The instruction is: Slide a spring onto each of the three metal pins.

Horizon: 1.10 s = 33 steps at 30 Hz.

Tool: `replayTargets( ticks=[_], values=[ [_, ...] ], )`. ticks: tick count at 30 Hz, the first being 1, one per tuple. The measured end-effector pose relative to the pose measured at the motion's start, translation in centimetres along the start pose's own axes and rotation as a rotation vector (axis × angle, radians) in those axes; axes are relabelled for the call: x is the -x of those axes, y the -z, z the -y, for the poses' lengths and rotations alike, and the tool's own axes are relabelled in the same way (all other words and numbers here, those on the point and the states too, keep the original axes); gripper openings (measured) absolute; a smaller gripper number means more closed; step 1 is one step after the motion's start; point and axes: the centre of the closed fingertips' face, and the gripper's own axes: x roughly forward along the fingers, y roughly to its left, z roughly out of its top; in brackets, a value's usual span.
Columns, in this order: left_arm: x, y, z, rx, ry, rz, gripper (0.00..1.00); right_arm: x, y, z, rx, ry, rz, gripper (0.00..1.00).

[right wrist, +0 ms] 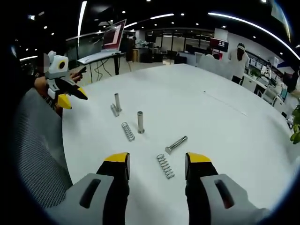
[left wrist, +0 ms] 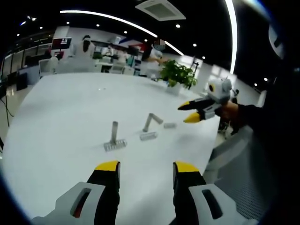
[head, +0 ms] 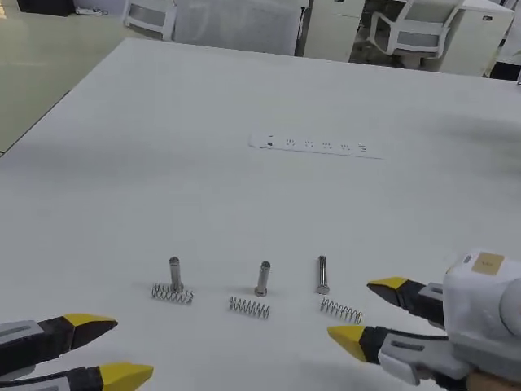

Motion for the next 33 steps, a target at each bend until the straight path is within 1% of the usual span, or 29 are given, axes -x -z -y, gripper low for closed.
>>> replayTargets(
  ticks=[2, 5, 7, 9, 15, 19, 22, 25, 28, 29, 31, 33],
  values=[
    [0.1, -0.1, 0.0, 0.002, 0.000, 0.006, 0.39, -0.5, -0.9, 1.2, -0.009, 0.020, -0.003, 0.45],
    [0.1, -0.2, 0.0, 0.000, 0.000, 0.012, 0.39, -1.4, -1.8, 2.5, 0.001, 0.048, -0.012, 0.43],
    [0.2, -0.2, 0.0, 0.001, 0.000, 0.015, 0.39, -2.1, -2.0, 3.2, -0.012, 0.058, -0.029, 0.42],
    [0.2, -0.2, 0.0, 0.001, 0.001, 0.016, 0.39, -2.9, -2.0, 3.6, -0.019, 0.061, -0.045, 0.40],
    [0.1, -0.2, 0.1, -0.005, 0.003, 0.011, 0.38, -5.0, -1.6, 4.0, -0.049, 0.059, -0.093, 0.37],
    [0.1, -0.1, 0.2, -0.006, 0.006, 0.009, 0.38, -6.5, -1.2, 4.9, -0.076, 0.067, -0.133, 0.33],
    [0.0, -0.1, 0.3, -0.008, 0.007, 0.007, 0.38, -7.4, -0.7, 5.5, -0.105, 0.074, -0.173, 0.29],
    [0.0, -0.2, 0.2, -0.007, 0.005, 0.009, 0.37, -8.1, -0.2, 5.7, -0.138, 0.079, -0.198, 0.25],
    [0.0, -0.2, 0.2, -0.002, 0.005, 0.013, 0.37, -8.6, 0.3, 5.9, -0.150, 0.091, -0.223, 0.24],
    [0.0, -0.2, 0.2, -0.002, 0.005, 0.012, 0.37, -8.8, 0.6, 5.9, -0.161, 0.094, -0.240, 0.23],
    [0.0, -0.2, 0.2, -0.003, 0.006, 0.010, 0.37, -9.1, 0.7, 5.9, -0.169, 0.096, -0.248, 0.22],
    [0.0, -0.1, 0.2, -0.002, 0.007, 0.010, 0.36, -9.4, 1.0, 5.9, -0.172, 0.093, -0.267, 0.18]
  ],
)
